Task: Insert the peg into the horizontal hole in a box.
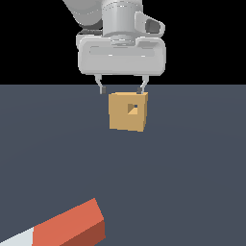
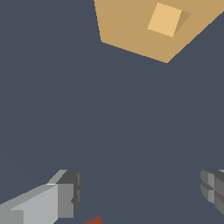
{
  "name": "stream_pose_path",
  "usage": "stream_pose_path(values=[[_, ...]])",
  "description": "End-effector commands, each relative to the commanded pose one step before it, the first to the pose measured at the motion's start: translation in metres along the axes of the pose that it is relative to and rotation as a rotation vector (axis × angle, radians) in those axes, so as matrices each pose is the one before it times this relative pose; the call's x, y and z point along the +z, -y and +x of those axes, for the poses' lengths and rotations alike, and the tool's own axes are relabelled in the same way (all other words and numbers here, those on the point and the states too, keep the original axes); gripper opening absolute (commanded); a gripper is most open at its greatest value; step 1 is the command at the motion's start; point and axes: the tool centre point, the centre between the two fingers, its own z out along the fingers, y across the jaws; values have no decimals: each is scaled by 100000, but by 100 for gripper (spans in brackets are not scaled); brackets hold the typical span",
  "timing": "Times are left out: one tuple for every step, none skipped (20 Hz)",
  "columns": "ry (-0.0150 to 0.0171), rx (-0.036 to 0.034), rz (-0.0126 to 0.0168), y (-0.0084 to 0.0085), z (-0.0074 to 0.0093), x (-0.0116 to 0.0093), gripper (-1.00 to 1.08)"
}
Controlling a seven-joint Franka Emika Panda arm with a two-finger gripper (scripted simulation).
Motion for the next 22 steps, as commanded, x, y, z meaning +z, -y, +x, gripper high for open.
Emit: stream_pose_path(values=[[0,0,0,-1,-1,1,100],[2,154,-5,-1,-46,14,100],[0,442,-6,-4,-126,46,100],[-1,747,-11,-6,-216,76,100],[-1,1051,-15,-8,-305,107,100],[-1,1353,-19,-9,-392,138,100],[-2,1660,-23,-10,-481,169,100],[-3,1971,-28,-11,-571,200,100],[-3,2285,-32,-12,-662,232,100],[-5,2607,-37,-12,-756,265,100],[-6,2932,-42,-11,-849,298,100],[-8,3266,-46,-10,-946,331,100],[-9,3605,-51,-9,-1044,366,100],[-11,3941,-55,-7,-1142,399,100],[-13,4195,-59,-4,-1215,425,100],[-15,4367,-61,-2,-1265,442,100],[-17,4492,-62,1,-1302,455,100],[-19,4588,-62,4,-1330,465,100],[-20,4666,-63,7,-1353,473,100],[-21,4734,-63,10,-1372,480,100],[-23,4794,-62,13,-1390,487,100],[-24,4852,-62,17,-1408,493,100]])
